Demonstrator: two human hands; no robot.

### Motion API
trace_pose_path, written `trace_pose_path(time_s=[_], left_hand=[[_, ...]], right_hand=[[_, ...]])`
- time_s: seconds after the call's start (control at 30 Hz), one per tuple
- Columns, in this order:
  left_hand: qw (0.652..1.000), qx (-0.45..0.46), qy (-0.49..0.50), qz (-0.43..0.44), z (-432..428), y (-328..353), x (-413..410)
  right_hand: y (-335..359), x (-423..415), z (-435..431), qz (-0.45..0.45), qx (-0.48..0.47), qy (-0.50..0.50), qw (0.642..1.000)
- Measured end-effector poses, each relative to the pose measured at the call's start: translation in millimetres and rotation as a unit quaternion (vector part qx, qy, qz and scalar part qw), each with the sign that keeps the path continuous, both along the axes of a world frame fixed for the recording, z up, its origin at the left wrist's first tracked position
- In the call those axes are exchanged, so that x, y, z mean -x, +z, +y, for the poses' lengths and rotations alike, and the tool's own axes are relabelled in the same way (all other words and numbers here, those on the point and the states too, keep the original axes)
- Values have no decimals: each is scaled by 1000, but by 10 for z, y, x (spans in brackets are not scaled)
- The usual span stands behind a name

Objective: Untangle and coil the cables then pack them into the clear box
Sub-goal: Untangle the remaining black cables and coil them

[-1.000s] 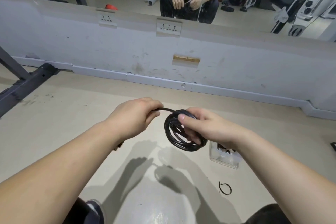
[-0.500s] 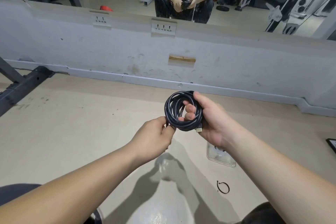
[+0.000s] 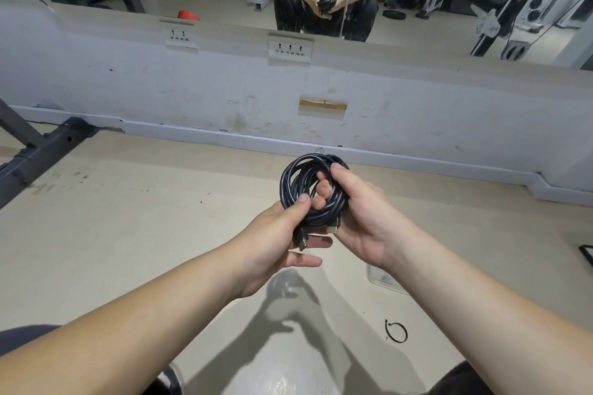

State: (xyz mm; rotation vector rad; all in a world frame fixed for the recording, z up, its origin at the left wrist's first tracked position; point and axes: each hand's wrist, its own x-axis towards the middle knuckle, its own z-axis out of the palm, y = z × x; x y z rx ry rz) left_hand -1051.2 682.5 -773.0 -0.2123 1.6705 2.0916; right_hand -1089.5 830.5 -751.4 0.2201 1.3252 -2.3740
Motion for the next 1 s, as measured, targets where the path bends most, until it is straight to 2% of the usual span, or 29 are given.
trace_pose_path(time_s=[0.33,0.4,0.5,0.7,0.77,0.83,0.93,1.0], left_hand=[[997,-48,68,-4,-14,47,16],[995,-55,78,-1,-29,44,21],[991,-76,106,21,-69,59,48],[984,-113,136,34,-206,82,89],[986,-77,145,34,-196,61,93],[988,6,146,56,-167,30,86],[981,124,109,106,-150,-2,60],[973,174,42,147,-165,-15,38]], right_hand=[[-30,-55,-185,22,-91,-29,995],[-60,-55,-185,29,-140,-21,989],[-176,-26,-171,38,-201,8,979],[-254,-64,-107,-11,-193,128,973],[-264,-64,-105,-30,-221,126,967],[-262,-45,-104,-26,-292,86,952],[-241,46,48,67,-366,13,928],[-184,105,187,146,-370,46,916]])
